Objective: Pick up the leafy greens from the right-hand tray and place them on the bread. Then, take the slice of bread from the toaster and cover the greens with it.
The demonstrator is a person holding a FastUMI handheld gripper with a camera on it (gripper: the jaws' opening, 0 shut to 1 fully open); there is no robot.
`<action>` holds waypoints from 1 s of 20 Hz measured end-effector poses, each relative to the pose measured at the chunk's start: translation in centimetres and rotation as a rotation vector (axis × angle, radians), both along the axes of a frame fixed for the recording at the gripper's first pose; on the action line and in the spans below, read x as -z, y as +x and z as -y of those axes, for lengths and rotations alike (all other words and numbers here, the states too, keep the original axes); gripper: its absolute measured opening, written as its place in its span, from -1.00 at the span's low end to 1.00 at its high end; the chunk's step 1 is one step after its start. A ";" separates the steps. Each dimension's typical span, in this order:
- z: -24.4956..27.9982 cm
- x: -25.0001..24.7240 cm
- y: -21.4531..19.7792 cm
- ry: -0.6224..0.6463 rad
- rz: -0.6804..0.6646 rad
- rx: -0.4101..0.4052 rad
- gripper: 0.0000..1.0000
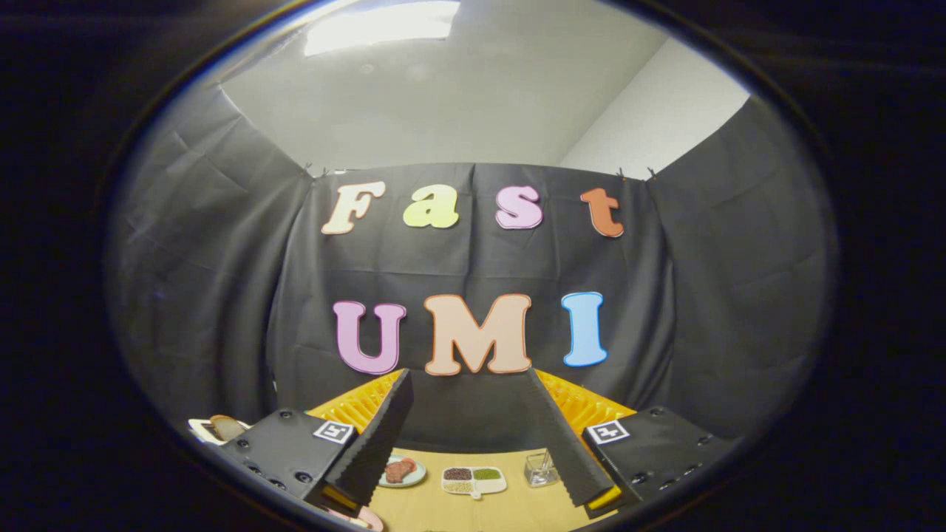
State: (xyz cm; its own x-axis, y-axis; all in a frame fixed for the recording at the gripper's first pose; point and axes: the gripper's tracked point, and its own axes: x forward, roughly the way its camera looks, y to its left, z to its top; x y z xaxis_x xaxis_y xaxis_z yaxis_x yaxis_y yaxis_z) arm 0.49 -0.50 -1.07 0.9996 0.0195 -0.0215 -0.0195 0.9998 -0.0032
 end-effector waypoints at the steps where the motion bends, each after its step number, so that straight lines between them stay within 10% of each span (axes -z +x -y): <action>1: 0.0 0.2 0.0 -0.008 -0.003 -0.006 0.96; 7: 0.7 3.5 0.5 -0.068 -0.097 -0.095 0.96; 20: -1.4 22.3 -5.8 -0.275 -0.642 -0.556 0.97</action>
State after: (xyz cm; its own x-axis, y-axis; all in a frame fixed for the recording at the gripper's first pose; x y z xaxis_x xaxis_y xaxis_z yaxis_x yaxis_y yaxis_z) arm -5.31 0.85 -23.39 0.6410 0.4095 -0.6492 -0.5817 0.8110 -0.0628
